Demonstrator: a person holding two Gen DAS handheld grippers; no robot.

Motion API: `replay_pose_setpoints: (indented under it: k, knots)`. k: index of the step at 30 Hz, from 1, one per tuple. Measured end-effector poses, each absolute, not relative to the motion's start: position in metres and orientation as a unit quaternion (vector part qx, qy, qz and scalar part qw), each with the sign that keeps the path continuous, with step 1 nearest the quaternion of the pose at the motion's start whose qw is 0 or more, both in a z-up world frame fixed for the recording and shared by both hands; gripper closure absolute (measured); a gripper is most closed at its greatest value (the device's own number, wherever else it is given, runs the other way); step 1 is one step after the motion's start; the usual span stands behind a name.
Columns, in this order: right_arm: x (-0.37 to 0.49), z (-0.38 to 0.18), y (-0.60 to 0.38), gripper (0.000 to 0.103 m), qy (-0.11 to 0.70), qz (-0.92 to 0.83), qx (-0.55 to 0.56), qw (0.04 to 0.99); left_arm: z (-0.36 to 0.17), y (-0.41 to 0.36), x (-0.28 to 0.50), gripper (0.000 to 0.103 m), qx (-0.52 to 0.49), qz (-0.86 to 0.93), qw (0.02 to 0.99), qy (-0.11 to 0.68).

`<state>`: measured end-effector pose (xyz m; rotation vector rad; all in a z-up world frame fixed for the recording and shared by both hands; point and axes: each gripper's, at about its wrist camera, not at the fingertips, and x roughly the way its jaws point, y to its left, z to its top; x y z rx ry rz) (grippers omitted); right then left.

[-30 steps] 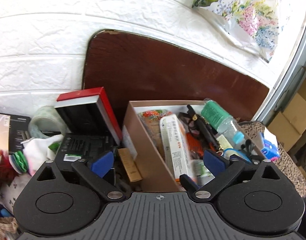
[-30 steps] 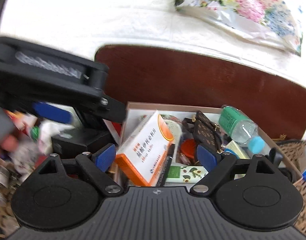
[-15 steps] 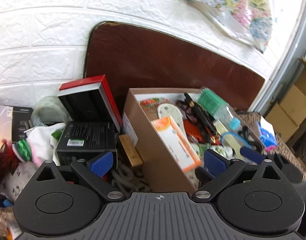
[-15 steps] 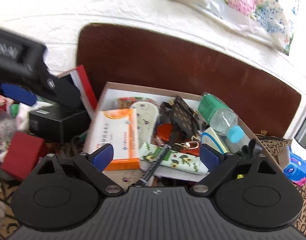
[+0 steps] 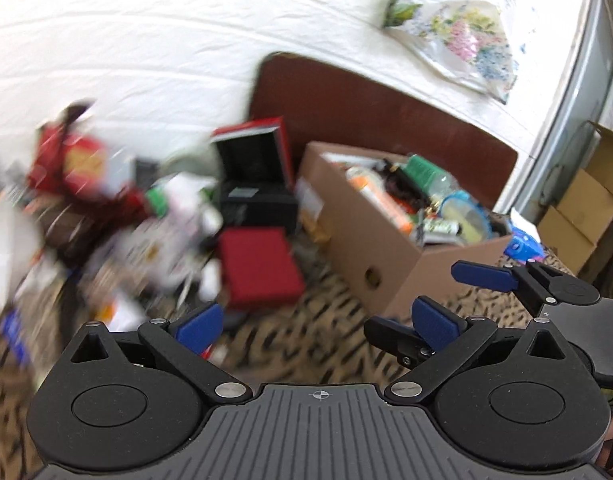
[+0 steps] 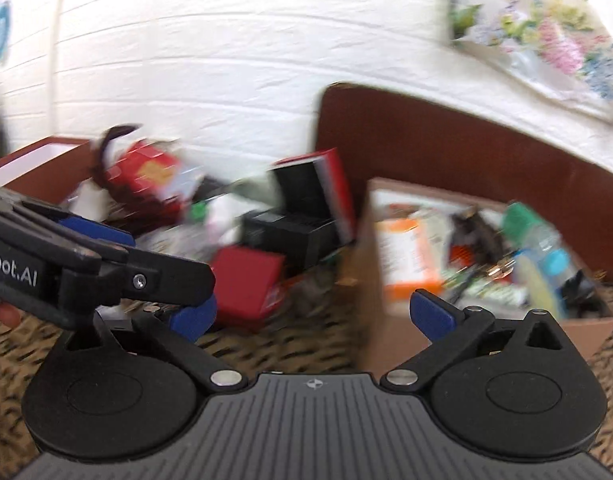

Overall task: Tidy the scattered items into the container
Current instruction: 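Move both open tools back to the pile of items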

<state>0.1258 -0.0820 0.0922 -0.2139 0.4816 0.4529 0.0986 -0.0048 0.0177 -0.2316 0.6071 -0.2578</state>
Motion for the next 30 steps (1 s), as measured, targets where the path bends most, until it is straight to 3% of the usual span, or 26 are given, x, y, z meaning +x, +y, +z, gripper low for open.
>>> replay_pose_setpoints:
  k: [12,24,30]
  knots:
    - [0.057,0.023,-0.022,0.001,0.323,0.29,-0.106,0.894,-0.049,0.056,0.023,0.0,-0.139,-0.046,0.921,0.362]
    - [0.064,0.024,0.003,0.001,0.323,0.3,-0.096,0.893,-0.055,0.105,0.033,0.002,-0.163,0.013,0.923,0.349]
    - [0.083,0.02,0.015,0.013,0.334,0.297,-0.094,0.89,-0.058,0.126,0.055,0.007,-0.18,0.025,0.919,0.349]
